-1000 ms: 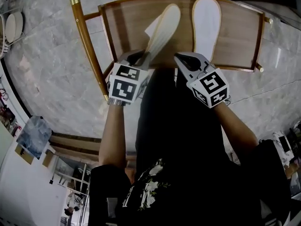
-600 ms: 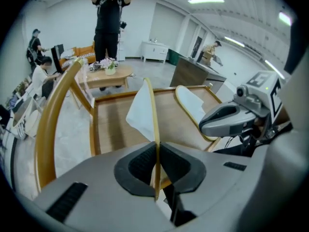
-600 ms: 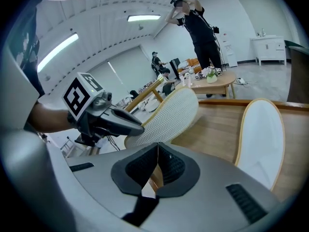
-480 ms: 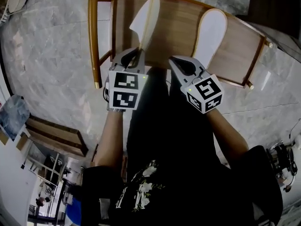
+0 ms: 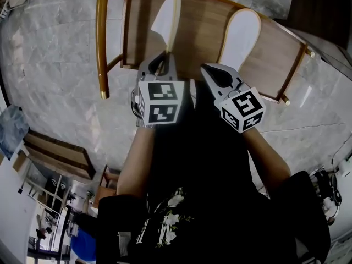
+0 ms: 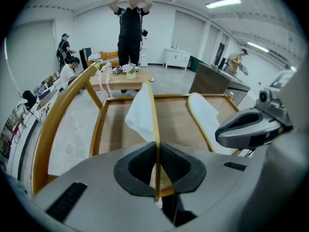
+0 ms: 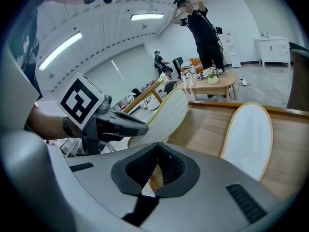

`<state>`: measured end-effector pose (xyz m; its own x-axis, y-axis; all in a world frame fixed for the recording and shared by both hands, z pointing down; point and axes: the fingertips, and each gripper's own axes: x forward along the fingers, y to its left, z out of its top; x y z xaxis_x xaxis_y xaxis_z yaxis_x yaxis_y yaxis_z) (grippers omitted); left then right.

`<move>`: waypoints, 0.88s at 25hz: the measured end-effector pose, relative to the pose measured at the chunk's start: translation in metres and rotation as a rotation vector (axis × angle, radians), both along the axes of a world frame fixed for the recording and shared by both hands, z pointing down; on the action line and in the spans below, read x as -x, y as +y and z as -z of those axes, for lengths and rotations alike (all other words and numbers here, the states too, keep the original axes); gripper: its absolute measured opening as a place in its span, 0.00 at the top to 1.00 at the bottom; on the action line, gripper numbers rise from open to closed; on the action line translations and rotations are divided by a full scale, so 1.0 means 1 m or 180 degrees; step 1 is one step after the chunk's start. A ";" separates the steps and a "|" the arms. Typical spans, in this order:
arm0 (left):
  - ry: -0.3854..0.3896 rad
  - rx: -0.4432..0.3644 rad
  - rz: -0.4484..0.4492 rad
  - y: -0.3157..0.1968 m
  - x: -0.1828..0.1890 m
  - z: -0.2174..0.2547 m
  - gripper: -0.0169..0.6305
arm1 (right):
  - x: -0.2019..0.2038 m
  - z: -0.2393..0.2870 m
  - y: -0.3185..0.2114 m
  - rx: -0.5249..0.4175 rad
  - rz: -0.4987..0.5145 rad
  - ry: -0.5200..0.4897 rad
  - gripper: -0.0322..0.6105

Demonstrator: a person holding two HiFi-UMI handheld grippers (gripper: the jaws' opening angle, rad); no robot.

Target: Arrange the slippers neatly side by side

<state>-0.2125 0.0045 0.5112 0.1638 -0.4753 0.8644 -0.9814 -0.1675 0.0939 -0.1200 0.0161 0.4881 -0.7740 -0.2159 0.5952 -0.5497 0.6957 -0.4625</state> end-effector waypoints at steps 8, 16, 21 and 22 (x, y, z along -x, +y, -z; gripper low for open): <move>-0.0050 0.0057 -0.0222 0.000 -0.028 -0.009 0.90 | -0.026 0.002 -0.005 -0.0026 -0.0108 0.0011 0.95; -0.0225 -0.0041 -0.0703 -0.001 -0.062 -0.004 0.83 | -0.034 0.006 0.000 -0.0017 -0.0136 0.0023 0.95; -0.0177 -0.0084 -0.0802 -0.007 -0.074 -0.001 0.83 | -0.044 0.006 0.000 -0.0008 -0.0194 0.0048 0.95; -0.0159 -0.0080 -0.0811 -0.007 -0.076 -0.001 0.83 | -0.046 0.005 -0.001 -0.0007 -0.0209 0.0055 0.95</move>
<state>-0.1368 -0.0026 0.5120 0.2385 -0.4456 0.8629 -0.9105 -0.4116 0.0390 -0.0742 0.0153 0.4830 -0.7478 -0.2671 0.6078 -0.6019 0.6589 -0.4511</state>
